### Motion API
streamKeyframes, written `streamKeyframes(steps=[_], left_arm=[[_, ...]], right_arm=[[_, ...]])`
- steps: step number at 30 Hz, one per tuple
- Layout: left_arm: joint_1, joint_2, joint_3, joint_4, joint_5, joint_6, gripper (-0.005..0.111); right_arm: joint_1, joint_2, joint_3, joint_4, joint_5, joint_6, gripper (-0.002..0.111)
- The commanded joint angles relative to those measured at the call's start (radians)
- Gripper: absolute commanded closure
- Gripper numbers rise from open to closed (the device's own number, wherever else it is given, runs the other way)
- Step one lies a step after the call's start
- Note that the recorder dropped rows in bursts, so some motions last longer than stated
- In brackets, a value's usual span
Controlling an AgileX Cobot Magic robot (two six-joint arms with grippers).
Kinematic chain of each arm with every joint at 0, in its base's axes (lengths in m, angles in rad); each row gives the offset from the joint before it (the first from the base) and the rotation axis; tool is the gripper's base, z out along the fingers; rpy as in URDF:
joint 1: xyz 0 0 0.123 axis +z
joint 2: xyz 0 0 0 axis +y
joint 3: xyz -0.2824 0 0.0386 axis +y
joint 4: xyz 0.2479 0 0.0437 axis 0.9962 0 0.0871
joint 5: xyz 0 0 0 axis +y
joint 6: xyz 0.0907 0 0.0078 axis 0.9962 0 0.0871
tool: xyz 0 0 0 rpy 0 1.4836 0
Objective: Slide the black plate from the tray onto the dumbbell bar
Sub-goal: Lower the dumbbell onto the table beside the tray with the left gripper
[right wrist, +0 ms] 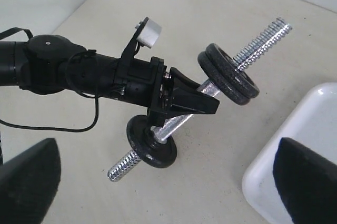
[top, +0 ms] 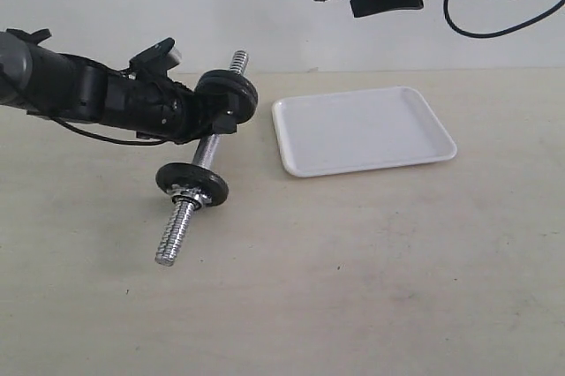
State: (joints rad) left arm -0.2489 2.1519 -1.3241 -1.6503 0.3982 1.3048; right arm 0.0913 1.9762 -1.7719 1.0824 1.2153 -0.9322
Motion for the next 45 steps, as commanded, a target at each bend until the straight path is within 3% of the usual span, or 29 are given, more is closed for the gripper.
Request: streamKeyframes(steps=[1,37,40,45], left_arm=[[-0.004,-0.050,-0.073,-0.094,0.088,-0.007,0.102],[-0.004,0.000,-0.098,-0.094,0.101,-0.024,0.102],[-0.004,0.000,-0.098,-0.094,0.108,-0.013,0.093],[-0.004,0.000,-0.098,-0.094,0.108,-0.015,0.061]], right_arm=[[-0.003,-0.013,-0.007,0.003,0.006,-0.011,0.003],[-0.003,-0.013,-0.007,0.000,0.006,-0.017,0.003],[-0.003,-0.013,-0.007,0.000,0.006,-0.017,0.003],[-0.003,-0.013,-0.007,0.000,0.006,-0.020,0.003]])
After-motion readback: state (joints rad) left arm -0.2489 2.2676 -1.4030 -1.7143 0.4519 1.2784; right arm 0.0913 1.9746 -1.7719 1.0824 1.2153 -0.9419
